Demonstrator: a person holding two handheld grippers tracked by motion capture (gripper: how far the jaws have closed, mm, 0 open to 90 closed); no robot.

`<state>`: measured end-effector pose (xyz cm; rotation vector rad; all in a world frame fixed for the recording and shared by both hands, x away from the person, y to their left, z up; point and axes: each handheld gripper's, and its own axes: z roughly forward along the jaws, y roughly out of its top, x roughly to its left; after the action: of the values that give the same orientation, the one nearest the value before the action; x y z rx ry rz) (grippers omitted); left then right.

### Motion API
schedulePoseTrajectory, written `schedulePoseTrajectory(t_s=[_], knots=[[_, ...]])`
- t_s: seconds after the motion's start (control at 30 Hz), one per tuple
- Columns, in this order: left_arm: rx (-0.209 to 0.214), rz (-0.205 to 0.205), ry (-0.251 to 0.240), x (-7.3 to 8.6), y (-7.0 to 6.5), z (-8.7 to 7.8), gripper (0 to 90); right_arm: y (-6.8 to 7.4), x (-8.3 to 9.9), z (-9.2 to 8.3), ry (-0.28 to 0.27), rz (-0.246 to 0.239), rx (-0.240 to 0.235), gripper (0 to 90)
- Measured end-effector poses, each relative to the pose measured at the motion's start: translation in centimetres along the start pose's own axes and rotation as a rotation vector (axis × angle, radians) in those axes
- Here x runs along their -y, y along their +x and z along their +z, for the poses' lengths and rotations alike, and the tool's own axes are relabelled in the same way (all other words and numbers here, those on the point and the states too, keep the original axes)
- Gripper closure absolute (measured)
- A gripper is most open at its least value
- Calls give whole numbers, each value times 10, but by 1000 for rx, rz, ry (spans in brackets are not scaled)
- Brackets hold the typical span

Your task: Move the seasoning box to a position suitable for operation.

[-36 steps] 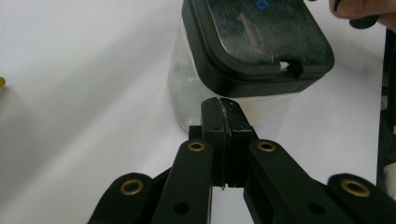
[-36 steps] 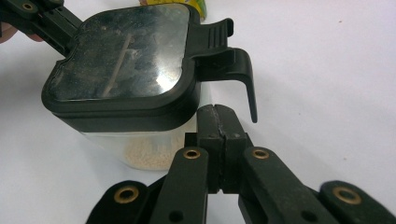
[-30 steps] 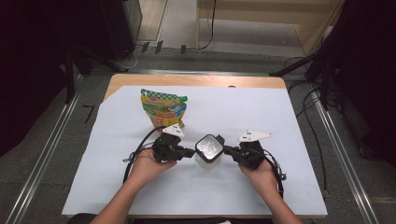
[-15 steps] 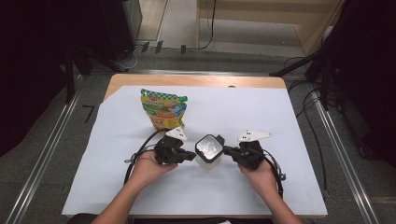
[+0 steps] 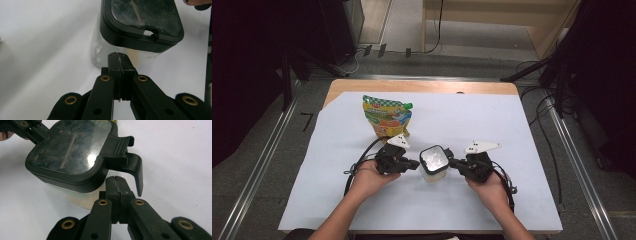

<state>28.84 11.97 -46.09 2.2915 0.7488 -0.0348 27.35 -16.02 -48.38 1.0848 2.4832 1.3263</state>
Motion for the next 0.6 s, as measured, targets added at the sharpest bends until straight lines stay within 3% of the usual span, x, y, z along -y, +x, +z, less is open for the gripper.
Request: schedulePoseTrajectory(t_s=[0.6], knots=[[-21, -19, -7, 1, 9, -2, 900, 12, 1, -1, 37, -25, -39, 900]])
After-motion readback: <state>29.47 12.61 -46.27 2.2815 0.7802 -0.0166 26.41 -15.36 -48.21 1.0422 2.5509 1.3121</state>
